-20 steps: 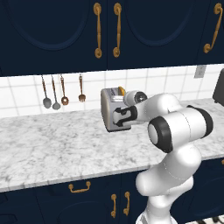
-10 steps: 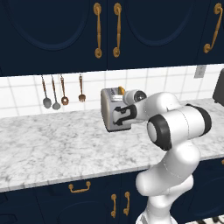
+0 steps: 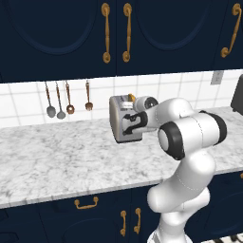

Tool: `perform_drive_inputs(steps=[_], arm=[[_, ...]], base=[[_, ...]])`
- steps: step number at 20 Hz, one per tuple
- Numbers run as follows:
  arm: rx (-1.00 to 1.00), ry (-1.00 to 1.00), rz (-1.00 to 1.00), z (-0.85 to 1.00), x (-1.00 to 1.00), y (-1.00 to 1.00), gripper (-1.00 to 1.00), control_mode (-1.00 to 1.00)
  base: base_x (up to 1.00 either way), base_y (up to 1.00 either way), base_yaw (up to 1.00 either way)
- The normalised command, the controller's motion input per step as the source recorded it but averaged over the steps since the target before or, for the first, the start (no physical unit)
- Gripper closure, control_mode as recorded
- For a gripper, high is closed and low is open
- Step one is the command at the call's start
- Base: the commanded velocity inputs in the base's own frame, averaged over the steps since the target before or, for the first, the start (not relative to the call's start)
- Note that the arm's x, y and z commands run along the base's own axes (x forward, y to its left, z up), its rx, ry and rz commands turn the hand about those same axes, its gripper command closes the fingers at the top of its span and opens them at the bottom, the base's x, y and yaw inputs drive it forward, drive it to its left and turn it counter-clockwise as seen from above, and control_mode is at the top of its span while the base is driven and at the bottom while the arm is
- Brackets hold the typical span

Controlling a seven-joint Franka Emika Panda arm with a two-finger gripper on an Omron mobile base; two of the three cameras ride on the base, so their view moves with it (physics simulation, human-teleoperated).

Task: Start the toaster. Once the lever pops up, take the bread to the plate on the dining counter.

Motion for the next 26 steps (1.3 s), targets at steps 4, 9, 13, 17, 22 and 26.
perform_drive_inputs(steps=[4,9,13,17,22,26], arm=[[0.00,0.00,0.00,0.00,0.10,0.00,-1.00,-1.00],[0.00,0.00,0.00,0.00,0.03,0.00,-1.00,-1.00],[0.00,0.00,0.00,0.00,0.00,0.00,1.00,-1.00],[0.00,0.00,0.00,0.00,0.00,0.00,1.00,-1.00],[0.00,0.00,0.00,0.00,0.00,0.00,1.00,-1.00],[0.00,0.00,0.00,0.00,0.00,0.00,1.00,-1.00]], base=[[0.00,0.00,0.00],[0.00,0.00,0.00],[0.00,0.00,0.00],[0.00,0.00,0.00],[0.00,0.00,0.00],[0.00,0.00,0.00]])
